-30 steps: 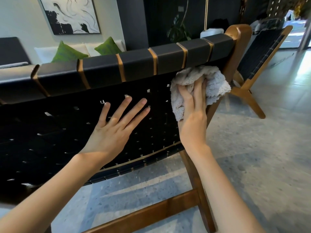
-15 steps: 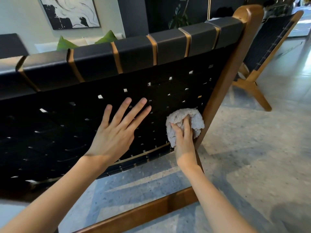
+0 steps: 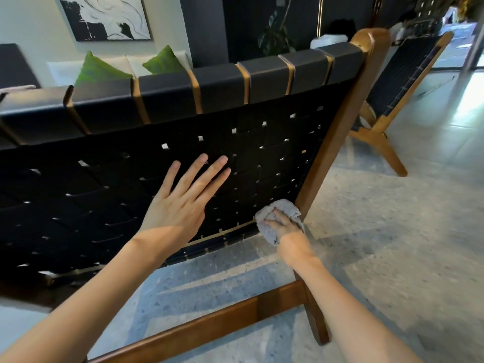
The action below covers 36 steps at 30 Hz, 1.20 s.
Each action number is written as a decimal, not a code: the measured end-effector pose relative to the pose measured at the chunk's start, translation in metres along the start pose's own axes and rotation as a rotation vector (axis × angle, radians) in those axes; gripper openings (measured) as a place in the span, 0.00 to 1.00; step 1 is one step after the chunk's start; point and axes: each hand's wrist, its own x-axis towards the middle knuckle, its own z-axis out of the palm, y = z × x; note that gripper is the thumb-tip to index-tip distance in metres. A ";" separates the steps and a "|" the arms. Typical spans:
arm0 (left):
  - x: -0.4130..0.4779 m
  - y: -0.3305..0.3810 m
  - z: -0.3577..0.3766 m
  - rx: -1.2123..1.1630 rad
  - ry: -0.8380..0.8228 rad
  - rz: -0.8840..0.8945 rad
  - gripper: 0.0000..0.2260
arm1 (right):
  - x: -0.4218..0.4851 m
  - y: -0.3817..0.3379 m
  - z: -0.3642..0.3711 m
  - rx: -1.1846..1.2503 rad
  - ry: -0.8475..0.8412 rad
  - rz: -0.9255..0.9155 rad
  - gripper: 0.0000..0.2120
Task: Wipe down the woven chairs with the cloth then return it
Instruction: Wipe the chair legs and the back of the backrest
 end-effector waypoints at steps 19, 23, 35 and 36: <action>-0.004 -0.011 -0.004 -0.112 0.100 -0.152 0.42 | 0.009 -0.130 -0.109 0.123 1.071 -0.467 0.22; -0.005 -0.015 0.001 -0.083 0.106 -0.128 0.41 | 0.018 -0.131 -0.106 0.149 1.047 -0.416 0.22; -0.005 -0.013 0.004 -0.055 0.117 -0.138 0.39 | 0.014 -0.072 -0.011 0.021 0.561 -0.276 0.48; -0.006 -0.013 0.004 -0.047 0.116 -0.135 0.39 | 0.012 -0.064 -0.002 0.016 0.461 -0.256 0.47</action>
